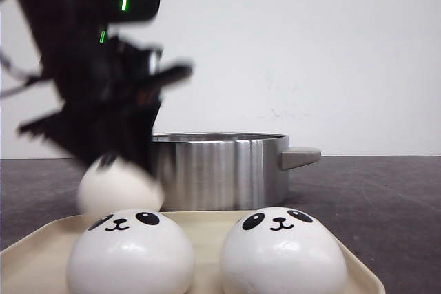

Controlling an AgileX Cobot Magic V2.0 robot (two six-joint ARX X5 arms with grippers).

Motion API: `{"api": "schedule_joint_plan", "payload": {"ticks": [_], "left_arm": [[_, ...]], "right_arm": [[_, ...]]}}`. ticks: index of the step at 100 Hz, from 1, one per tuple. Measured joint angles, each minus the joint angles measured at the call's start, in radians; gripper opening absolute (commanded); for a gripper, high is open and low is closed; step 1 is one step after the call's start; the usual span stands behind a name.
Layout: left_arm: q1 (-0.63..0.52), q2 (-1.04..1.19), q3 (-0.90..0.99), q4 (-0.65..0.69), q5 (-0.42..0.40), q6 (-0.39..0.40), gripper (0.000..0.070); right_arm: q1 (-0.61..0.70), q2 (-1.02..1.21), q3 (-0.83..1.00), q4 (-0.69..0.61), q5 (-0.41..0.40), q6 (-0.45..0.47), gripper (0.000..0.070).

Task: Steam buns
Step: 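Lift the bun with the left gripper and carry it over the pot, then lower the bun into the pot beside the first, open left gripper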

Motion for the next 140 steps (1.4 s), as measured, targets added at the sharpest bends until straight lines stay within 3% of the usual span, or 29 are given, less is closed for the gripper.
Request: {"api": "schedule_joint_plan", "payload": {"ticks": [31, 52, 74, 90, 127, 133, 140], "left_arm": [[-0.042, -0.081, 0.320, -0.089, 0.008, 0.103, 0.0003], [0.056, 0.079, 0.505, -0.176, -0.002, 0.223, 0.0003], [0.147, 0.275, 0.671, -0.176, -0.031, 0.360, 0.0003], [0.161, 0.426, 0.781, -0.182, -0.105, 0.479, 0.0003], [0.194, 0.639, 0.839, -0.205, -0.156, 0.538, 0.0007], [0.194, 0.649, 0.840, -0.196, -0.156, 0.539, 0.0103], [0.194, 0.655, 0.840, -0.177, -0.156, 0.537, 0.0325]], "right_arm": [[0.000, 0.000, 0.000, -0.020, 0.003, 0.000, 0.0000], [0.000, 0.000, 0.000, -0.020, 0.029, 0.000, 0.0000], [0.000, 0.000, 0.000, -0.063, 0.071, -0.001, 0.0000], [0.000, 0.000, 0.000, -0.117, 0.112, 0.000, 0.0000], [0.000, 0.000, 0.000, -0.129, 0.127, 0.029, 0.0000], [0.000, 0.000, 0.000, -0.130, 0.128, 0.034, 0.0000], [0.000, 0.000, 0.000, -0.132, 0.134, 0.038, 0.0000]]}}
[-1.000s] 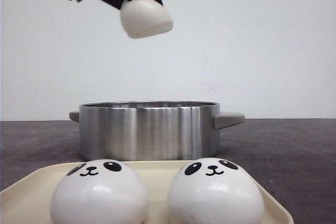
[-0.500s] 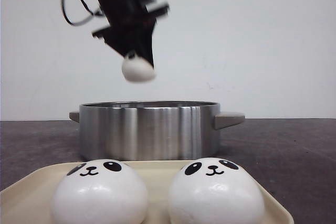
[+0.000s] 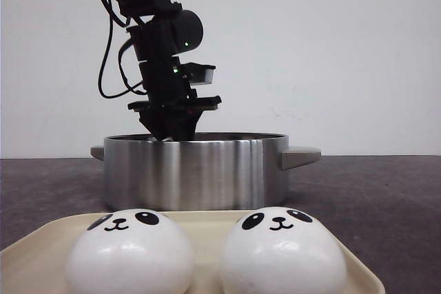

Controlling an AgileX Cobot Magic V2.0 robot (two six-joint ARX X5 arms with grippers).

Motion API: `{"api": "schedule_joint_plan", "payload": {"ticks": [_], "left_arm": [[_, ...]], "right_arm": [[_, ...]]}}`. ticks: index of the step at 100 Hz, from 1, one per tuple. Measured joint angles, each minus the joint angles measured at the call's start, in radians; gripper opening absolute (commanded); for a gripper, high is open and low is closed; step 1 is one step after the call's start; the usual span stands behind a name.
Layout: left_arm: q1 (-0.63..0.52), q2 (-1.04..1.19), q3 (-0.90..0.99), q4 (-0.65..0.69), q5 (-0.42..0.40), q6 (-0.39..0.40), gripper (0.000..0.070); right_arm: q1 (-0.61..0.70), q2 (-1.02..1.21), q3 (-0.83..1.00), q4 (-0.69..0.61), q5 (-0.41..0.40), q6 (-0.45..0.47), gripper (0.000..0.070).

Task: Steam buns
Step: 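Lower the bun into the pot beside the first, open left gripper, then lower the right gripper onto the near panda bun on the tray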

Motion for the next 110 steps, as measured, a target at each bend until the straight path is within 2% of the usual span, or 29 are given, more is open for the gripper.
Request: {"api": "schedule_joint_plan", "payload": {"ticks": [4, 8, 25, 36, 42, 52, 62, 76, 91, 110], "left_arm": [[0.001, 0.001, 0.000, 0.008, 0.000, -0.003, 0.0431], [0.002, 0.001, 0.000, 0.017, 0.000, -0.007, 0.0480], [0.005, 0.001, 0.008, 0.033, 0.001, -0.029, 0.0493], [0.005, 0.001, 0.009, 0.028, 0.004, -0.042, 0.0605], [0.003, 0.002, 0.026, 0.001, 0.005, -0.052, 0.0634], [0.002, 0.003, 0.089, -0.060, 0.005, -0.094, 0.0631], [0.002, 0.004, 0.189, -0.115, 0.007, -0.171, 0.0619], [0.000, -0.050, 0.254, -0.134, 0.020, -0.237, 0.0619], [-0.022, -0.195, 0.254, -0.146, 0.021, -0.254, 0.0619], [-0.042, -0.393, 0.256, -0.184, 0.025, -0.260, 0.0620]], "right_arm": [[0.000, 0.000, 0.000, 0.000, 0.006, 0.003, 0.0000], [0.000, 0.000, 0.000, 0.000, 0.017, 0.003, 0.0000], [0.000, 0.000, 0.000, 0.000, 0.026, 0.006, 0.0000], [0.000, 0.000, 0.000, 0.000, 0.026, 0.006, 0.0000], [0.000, 0.000, 0.000, 0.000, 0.026, 0.006, 0.0000], [0.000, 0.000, 0.000, 0.000, 0.026, 0.011, 0.0000], [0.000, 0.001, 0.000, 0.011, 0.012, 0.030, 0.0000], [0.000, 0.035, 0.000, 0.052, -0.105, 0.040, 0.0000], [-0.010, 0.135, 0.000, 0.054, -0.220, 0.074, 0.0000], [-0.091, 0.292, 0.000, 0.055, -0.460, 0.132, 0.0000]]}}
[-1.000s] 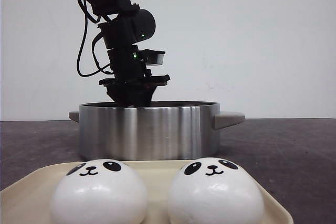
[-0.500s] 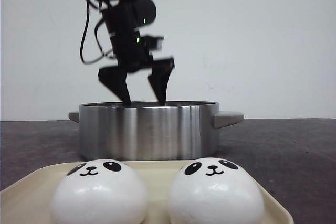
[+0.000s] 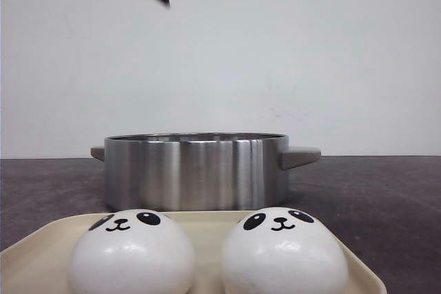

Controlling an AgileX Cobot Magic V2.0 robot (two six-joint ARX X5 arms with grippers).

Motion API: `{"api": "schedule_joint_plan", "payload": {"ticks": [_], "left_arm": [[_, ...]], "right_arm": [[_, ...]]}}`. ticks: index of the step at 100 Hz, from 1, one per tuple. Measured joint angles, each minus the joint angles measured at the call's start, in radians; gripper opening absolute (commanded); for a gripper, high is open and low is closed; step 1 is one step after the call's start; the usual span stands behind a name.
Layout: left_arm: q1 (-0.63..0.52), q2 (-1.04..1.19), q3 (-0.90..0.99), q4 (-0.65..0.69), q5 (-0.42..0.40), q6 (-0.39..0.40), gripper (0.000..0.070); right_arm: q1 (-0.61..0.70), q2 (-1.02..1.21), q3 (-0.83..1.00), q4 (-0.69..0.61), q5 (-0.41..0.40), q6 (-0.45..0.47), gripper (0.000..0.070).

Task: Steam buns
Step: 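Lower the right gripper onto the near panda bun on the tray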

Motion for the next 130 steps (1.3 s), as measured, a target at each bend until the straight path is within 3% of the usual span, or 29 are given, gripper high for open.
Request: {"api": "schedule_joint_plan", "payload": {"ticks": [11, 15, 19, 30, 36, 67, 103, 130], "left_arm": [[0.000, -0.097, 0.000, -0.098, -0.005, 0.028, 0.0620], [0.000, -0.130, 0.000, -0.142, -0.021, 0.043, 0.0620], [0.004, -0.163, 0.000, -0.180, -0.039, 0.053, 0.0620], [0.035, -0.254, 0.000, -0.237, -0.070, 0.074, 0.0620], [0.054, -0.305, 0.000, -0.243, -0.077, 0.077, 0.0620], [0.059, -0.560, -0.060, -0.275, -0.126, 0.084, 0.0620], [0.055, -0.866, -0.380, -0.274, -0.204, 0.098, 0.0620], [0.055, -1.064, -0.456, -0.277, -0.182, 0.064, 0.0620]], "right_arm": [[-0.076, 0.098, 0.000, -0.002, -0.166, 0.009, 0.0004], [-0.106, 0.134, 0.000, -0.002, -0.230, 0.010, 0.0045], [-0.131, 0.170, 0.000, -0.003, -0.290, 0.009, 0.0137], [-0.183, 0.274, 0.000, -0.018, -0.397, 0.006, 0.0469], [-0.200, 0.329, 0.000, -0.034, -0.433, 0.005, 0.0548], [-0.176, 0.545, -0.005, -0.099, -0.499, 0.004, 0.0548], [-0.057, 0.562, -0.137, -0.081, -0.520, 0.063, 0.0544], [-0.053, 0.562, -0.294, 0.098, -0.521, 0.140, 0.0518]]}}
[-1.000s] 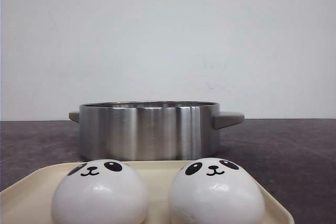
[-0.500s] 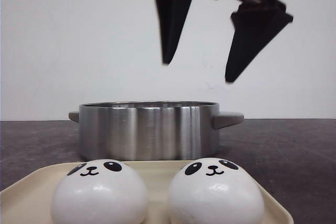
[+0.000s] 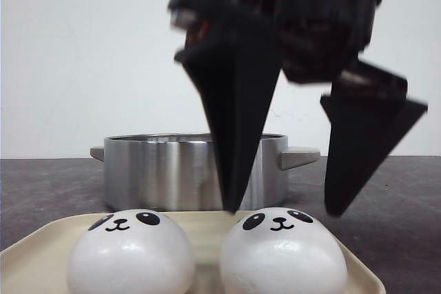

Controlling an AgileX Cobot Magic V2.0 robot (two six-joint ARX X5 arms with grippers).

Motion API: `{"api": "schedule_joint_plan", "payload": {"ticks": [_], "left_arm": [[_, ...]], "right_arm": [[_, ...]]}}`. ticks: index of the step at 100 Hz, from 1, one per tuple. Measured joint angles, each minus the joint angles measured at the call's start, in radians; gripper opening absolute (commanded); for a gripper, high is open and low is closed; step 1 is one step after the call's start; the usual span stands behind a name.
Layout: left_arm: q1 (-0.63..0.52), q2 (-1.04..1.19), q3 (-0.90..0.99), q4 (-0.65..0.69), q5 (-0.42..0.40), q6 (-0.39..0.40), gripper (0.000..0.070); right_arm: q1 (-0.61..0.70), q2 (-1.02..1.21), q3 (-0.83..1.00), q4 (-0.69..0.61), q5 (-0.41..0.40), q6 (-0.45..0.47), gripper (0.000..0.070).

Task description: Steam buns

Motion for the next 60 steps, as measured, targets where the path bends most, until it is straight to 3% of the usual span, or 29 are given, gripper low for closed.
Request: {"api": "schedule_joint_plan", "payload": {"ticks": [15, 43, 60], "left_arm": [[0.000, -0.018, 0.000, 0.011, 0.000, -0.012, 0.0620], [0.000, -0.009, 0.000, 0.029, 0.000, -0.018, 0.0620], [-0.006, -0.008, 0.000, 0.029, 0.000, -0.018, 0.0620]], "right_arm": [[-0.001, 0.000, -0.020, 0.088, -0.027, 0.042, 0.0445], [-0.008, 0.047, -0.020, 0.095, -0.050, 0.080, 0.0443], [-0.011, 0.062, -0.020, 0.101, -0.061, 0.088, 0.0345]]}}
